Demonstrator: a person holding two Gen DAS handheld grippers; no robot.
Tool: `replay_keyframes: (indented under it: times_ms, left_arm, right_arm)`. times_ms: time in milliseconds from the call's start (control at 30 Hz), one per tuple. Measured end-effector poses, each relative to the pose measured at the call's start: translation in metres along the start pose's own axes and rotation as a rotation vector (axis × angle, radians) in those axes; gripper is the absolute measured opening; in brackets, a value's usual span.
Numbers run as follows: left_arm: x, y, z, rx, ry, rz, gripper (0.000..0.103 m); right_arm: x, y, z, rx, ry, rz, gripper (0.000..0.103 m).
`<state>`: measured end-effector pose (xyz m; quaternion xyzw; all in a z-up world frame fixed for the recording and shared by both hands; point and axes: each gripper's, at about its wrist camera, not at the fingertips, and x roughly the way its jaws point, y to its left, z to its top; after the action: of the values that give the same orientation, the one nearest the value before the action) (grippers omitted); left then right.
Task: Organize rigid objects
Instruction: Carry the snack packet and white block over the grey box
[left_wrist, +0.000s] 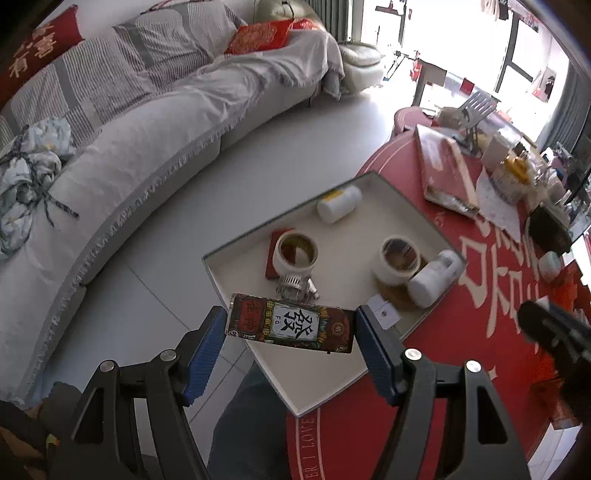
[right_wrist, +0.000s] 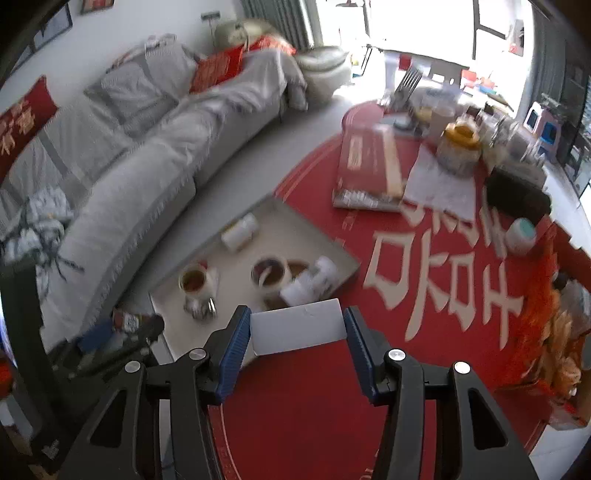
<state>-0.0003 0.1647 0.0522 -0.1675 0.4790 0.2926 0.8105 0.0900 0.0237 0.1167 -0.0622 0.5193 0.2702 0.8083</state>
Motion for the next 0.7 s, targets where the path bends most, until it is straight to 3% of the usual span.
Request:
replay_keyframes:
  times_ms: [167,700]
  left_arm:
    - [0.016,0.003,-0.004,-0.012,0.038,0.0,0.073]
    - [0.042,0.007,0.0,-0.023,0.086,0.0,0.073]
  right_arm:
    - [0.023,0.001,-0.011,-0.005,0.062,-0.004,0.053]
    - [0.055,-0.006,-0.01,0.018,0.135,-0.013,0.053]
